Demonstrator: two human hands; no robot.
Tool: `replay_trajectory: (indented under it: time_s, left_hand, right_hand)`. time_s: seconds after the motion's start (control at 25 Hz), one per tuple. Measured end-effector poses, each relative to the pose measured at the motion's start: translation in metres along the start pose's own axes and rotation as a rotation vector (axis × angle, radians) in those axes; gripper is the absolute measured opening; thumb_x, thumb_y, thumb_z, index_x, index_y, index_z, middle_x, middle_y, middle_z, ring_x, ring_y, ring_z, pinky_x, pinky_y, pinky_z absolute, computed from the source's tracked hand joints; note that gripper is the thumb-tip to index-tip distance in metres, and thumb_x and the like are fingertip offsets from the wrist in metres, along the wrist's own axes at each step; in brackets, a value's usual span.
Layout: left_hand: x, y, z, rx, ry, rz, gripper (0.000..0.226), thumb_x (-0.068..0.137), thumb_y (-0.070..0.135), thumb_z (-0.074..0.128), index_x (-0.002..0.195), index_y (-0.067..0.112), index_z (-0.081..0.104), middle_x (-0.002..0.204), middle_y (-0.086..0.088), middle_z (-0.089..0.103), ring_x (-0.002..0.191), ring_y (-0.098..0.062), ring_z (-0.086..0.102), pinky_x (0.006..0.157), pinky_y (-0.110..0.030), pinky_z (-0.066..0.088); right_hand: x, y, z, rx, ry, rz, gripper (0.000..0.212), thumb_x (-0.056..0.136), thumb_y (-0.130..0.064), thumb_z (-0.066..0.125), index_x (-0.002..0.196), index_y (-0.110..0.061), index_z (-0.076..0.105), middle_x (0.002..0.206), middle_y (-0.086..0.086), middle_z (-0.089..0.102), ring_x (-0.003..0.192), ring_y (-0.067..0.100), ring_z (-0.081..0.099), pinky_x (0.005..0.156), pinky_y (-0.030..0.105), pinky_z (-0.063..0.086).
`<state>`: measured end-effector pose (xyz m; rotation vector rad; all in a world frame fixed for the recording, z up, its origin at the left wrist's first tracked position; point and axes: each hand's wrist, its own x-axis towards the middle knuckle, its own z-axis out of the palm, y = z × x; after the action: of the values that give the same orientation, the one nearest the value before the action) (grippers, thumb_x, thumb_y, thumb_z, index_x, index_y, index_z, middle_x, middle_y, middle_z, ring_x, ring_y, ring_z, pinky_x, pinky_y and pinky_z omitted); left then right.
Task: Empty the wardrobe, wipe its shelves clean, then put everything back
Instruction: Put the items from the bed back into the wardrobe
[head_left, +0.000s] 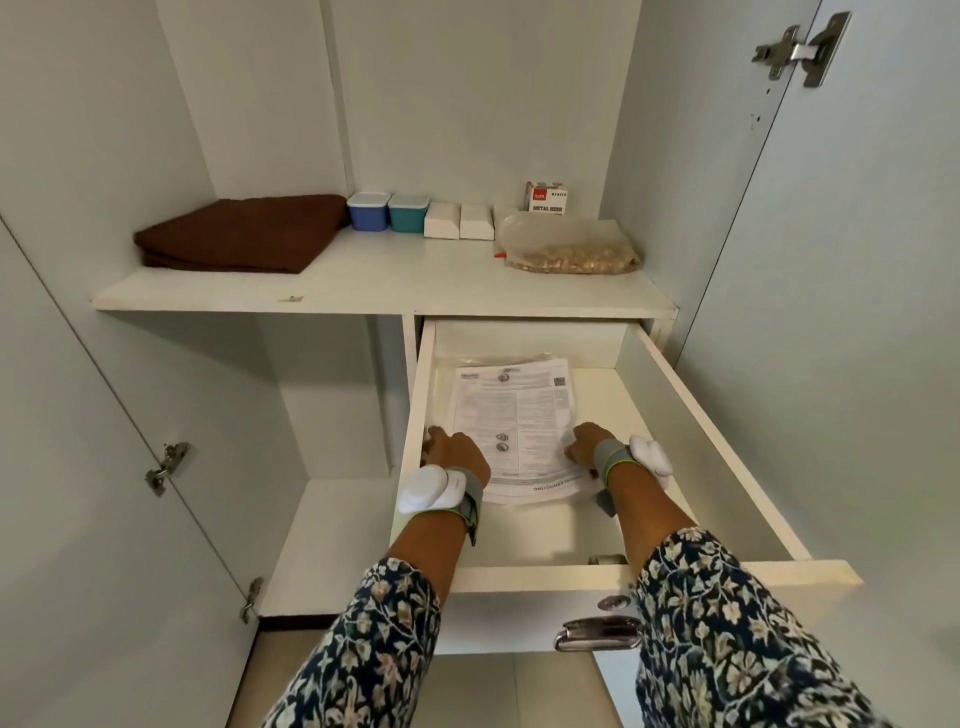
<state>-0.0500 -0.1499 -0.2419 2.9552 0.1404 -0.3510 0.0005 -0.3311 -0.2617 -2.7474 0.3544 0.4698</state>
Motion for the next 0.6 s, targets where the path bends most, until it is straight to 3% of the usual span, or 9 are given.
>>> replay_trajectory:
  time_s: [0.04,0.12,0.16,0.24,0.28,0.36,0.44,0.52,0.6]
  left_hand:
    - [0.001,0.0,0.001,0.026,-0.034,0.024,0.041,0.098,0.021,0.037,0.136,0.005,0.039,0.152,-0.017,0.024,0.139,-0.035,0.025,0.114,-0.042,0.02]
    - [0.004,0.0,0.007,0.009,-0.128,0.093,0.042,0.097,0.023,0.039,0.136,0.008,0.044,0.15,-0.013,0.033,0.138,-0.031,0.031,0.111,-0.038,0.031]
    - [0.004,0.0,0.01,0.006,-0.189,0.135,0.04,0.097,0.023,0.041,0.134,0.008,0.047,0.145,-0.011,0.041,0.132,-0.028,0.04,0.096,-0.029,0.043]
    - [0.002,-0.001,0.014,0.024,-0.253,0.184,0.038,0.098,0.023,0.042,0.131,0.006,0.05,0.137,-0.009,0.05,0.112,-0.021,0.052,0.06,-0.016,0.036]
    - [0.0,-0.001,0.013,0.019,-0.264,0.19,0.035,0.098,0.022,0.042,0.128,0.007,0.053,0.133,-0.009,0.053,0.1,-0.018,0.05,0.058,-0.018,0.034]
    - [0.001,-0.002,0.013,0.022,-0.242,0.181,0.021,0.097,0.022,0.043,0.102,0.014,0.061,0.105,-0.004,0.059,0.078,-0.014,0.045,0.062,-0.02,0.035]
    - [0.001,-0.003,0.014,0.043,-0.226,0.167,0.028,0.096,0.022,0.043,0.068,0.019,0.044,0.074,0.002,0.044,0.059,-0.01,0.036,0.061,-0.02,0.036]
    - [-0.003,-0.003,0.006,0.05,-0.225,0.179,0.027,0.095,0.024,0.044,0.069,0.019,0.046,0.08,-0.002,0.049,0.062,-0.012,0.042,0.072,-0.026,0.039]
    - [-0.008,-0.002,-0.001,0.034,-0.228,0.2,0.025,0.096,0.028,0.044,0.102,0.011,0.061,0.114,-0.01,0.058,0.094,-0.023,0.058,0.086,-0.031,0.043]
  right_hand:
    - [0.0,0.0,0.001,-0.024,0.001,0.001,0.035,0.097,-0.017,0.047,0.127,0.002,0.049,0.131,0.019,0.053,0.119,0.034,0.054,0.054,0.022,0.037]
    - [-0.002,0.0,0.001,-0.056,0.014,0.011,0.035,0.097,-0.02,0.049,0.124,0.001,0.051,0.129,0.017,0.056,0.118,0.032,0.055,0.061,0.026,0.043]
    - [-0.003,0.0,0.001,-0.064,0.024,0.009,0.036,0.095,-0.021,0.051,0.124,0.0,0.052,0.128,0.017,0.057,0.118,0.031,0.056,0.074,0.03,0.048]
    - [-0.005,-0.001,-0.001,-0.063,0.044,-0.003,0.038,0.093,-0.022,0.056,0.124,0.0,0.052,0.129,0.016,0.057,0.118,0.03,0.056,0.091,0.031,0.045]
    - [-0.005,-0.001,-0.002,-0.059,0.041,-0.005,0.04,0.093,-0.022,0.057,0.126,0.0,0.051,0.131,0.016,0.055,0.119,0.03,0.055,0.094,0.031,0.044]
    - [-0.009,0.0,-0.003,-0.063,0.034,-0.009,0.044,0.092,-0.02,0.057,0.131,-0.001,0.047,0.137,0.015,0.05,0.125,0.029,0.05,0.099,0.031,0.041]
    - [-0.015,0.002,-0.004,-0.083,0.012,-0.021,0.048,0.093,-0.019,0.057,0.136,-0.003,0.043,0.142,0.013,0.044,0.13,0.028,0.044,0.105,0.03,0.037]
    - [-0.021,0.002,-0.007,-0.098,-0.01,-0.041,0.046,0.094,-0.017,0.055,0.137,-0.004,0.044,0.144,0.012,0.043,0.132,0.028,0.043,0.107,0.03,0.036]
    - [-0.029,-0.002,-0.013,-0.111,-0.036,-0.075,0.044,0.097,-0.021,0.048,0.137,-0.003,0.044,0.145,0.012,0.041,0.133,0.027,0.041,0.108,0.03,0.034]
